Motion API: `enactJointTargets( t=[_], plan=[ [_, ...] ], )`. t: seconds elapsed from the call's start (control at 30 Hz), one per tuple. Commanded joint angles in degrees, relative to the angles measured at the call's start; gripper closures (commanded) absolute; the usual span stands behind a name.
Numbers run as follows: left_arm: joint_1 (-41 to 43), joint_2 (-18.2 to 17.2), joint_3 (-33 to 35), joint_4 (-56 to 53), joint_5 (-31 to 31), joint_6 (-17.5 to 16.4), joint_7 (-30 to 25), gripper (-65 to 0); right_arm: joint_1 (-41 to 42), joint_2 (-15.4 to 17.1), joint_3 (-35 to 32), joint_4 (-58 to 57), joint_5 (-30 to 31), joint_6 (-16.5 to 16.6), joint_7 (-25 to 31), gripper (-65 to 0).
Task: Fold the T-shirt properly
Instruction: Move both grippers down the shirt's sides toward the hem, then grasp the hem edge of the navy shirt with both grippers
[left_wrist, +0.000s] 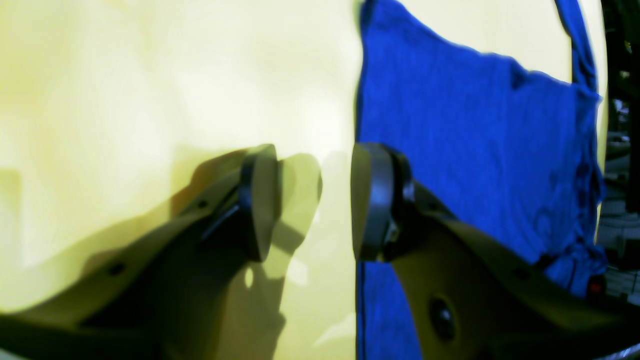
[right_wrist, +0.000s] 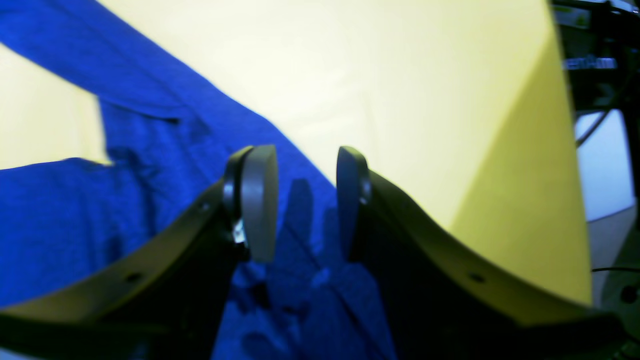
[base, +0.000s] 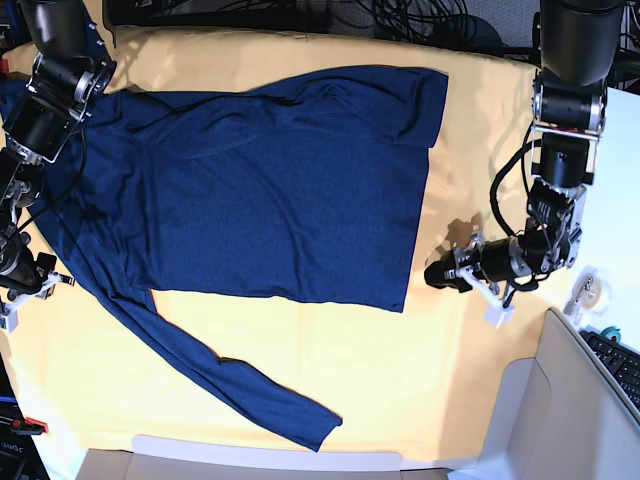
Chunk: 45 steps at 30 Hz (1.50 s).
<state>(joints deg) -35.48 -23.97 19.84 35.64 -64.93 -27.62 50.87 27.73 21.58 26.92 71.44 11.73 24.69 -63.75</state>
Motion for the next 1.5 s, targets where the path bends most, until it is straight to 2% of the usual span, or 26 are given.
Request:
enactJointTargets(
  t=[0.0,0.27,0.4,0.57,0.67,0.9,1.13,1.2,1.33,1.47],
  plan=[
    [-3.1,-0.3,0.5,-0.2,-0.9,-0.5,-1.3,-24.8,1.5,1.2,0.1,-0.4,0.0,0.2,2.0,-19.9],
    [-6.7,3.3,4.6,-1.4,-0.8,-0.5,-3.5,-24.9,1.5,1.8,0.1,-4.1,0.0,0.2,4.0,-19.9],
    [-6.6,3.4,5.3,-4.9,-0.8,-0.5,-4.1,-24.9,1.5,2.0,0.1,-3.6,0.0,0.2,4.0,-19.9],
    [-6.2,3.4,5.3,-8.7,-0.8,-0.5,-8.3,-24.9,1.5,2.0,0.1,-3.5,0.0,0.2,4.0,-19.9],
    [-6.2,3.6,5.3,-8.7,-0.8,-0.5,-8.4,-24.9,1.5,1.6,0.1,-3.5,0.0,0.2,4.0,-19.9],
    [-6.2,8.6,5.4,-8.7,-0.8,-0.5,-8.3,-24.8,1.5,1.3,0.0,-4.0,0.0,0.2,5.2,-19.9],
    [-6.2,10.0,5.4,-8.7,0.9,-0.5,-8.3,-24.5,1.3,1.5,0.0,-4.1,0.0,0.2,5.0,-19.9],
    [-6.2,10.0,5.3,-8.7,3.4,-0.5,-8.2,-21.2,1.3,1.5,0.0,-4.1,0.0,0.2,5.0,-19.9],
    [-6.2,10.1,5.2,-8.7,7.4,-0.5,-8.5,0.0,1.3,1.5,0.0,-4.1,0.0,0.2,5.0,-19.9],
    [-6.2,10.1,5.3,-8.7,10.0,-0.5,-8.5,-0.1,1.8,1.6,0.0,-6.3,-0.1,0.2,5.1,-20.4]
  ],
)
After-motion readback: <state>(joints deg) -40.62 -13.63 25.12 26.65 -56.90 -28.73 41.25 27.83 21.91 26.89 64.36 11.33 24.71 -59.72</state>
